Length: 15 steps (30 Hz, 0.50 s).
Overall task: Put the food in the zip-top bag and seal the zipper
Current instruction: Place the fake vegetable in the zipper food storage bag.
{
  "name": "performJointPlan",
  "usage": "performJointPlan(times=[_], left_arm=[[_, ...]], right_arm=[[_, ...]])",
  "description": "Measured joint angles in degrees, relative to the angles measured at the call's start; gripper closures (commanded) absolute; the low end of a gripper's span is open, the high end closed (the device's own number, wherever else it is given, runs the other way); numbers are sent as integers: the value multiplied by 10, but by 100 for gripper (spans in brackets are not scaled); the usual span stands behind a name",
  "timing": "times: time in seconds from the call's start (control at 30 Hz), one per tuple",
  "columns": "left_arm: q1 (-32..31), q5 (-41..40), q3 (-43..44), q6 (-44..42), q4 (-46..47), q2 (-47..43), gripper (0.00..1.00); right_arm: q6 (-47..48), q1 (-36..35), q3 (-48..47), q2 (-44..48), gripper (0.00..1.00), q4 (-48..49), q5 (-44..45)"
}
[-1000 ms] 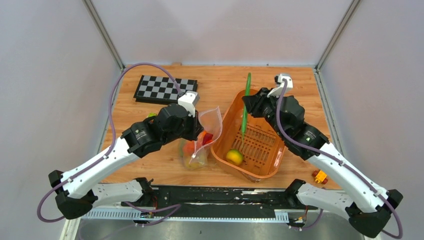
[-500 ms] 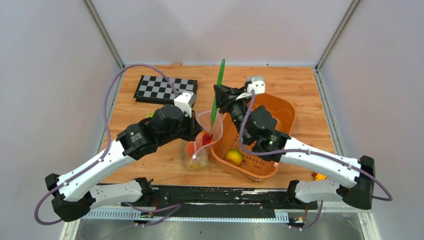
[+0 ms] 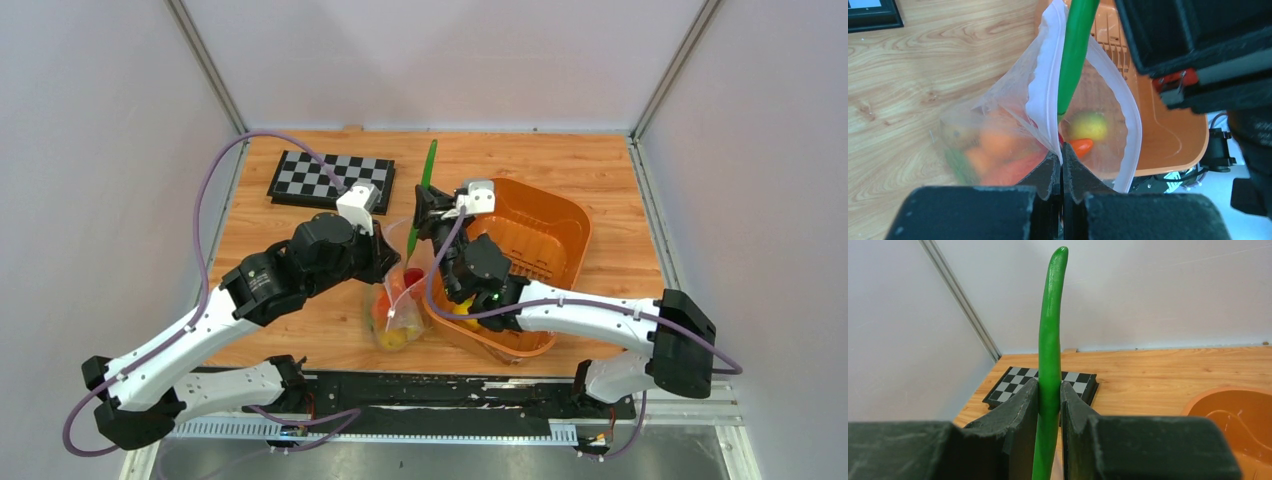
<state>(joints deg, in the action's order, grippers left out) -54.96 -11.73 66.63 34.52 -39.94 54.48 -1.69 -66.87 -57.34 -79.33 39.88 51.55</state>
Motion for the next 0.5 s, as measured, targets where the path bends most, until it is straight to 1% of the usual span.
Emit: performJointPlan(times=[0.17,0.23,0.27,0.33,0.37,0.4,0.43,0.5], left_arm=[[0,-10,-2,3,4,-2,98],[0,-16,-6,4,5,-5,98],[0,-20,-9,6,5,-8,98],[0,-28,-13,10,6,-15,98],[0,-33,-15,12,6,-18,97],[0,-38,-17,12,6,-23,97],[0,-43,-19,13,5,-27,97],[0,-54,-20,13,4,-35,97]], right_arm=[[33,-34,0,-24,100,32,24],[49,-50,2,-30,96,45,29],[52,-56,3,-32,92,47,30],[57,-71,9,-32,78,43,26],[58,-77,10,-32,74,36,21],[57,-84,10,-31,59,18,12],[52,-89,10,-29,49,-5,1],[33,-94,10,-18,39,-64,-21]])
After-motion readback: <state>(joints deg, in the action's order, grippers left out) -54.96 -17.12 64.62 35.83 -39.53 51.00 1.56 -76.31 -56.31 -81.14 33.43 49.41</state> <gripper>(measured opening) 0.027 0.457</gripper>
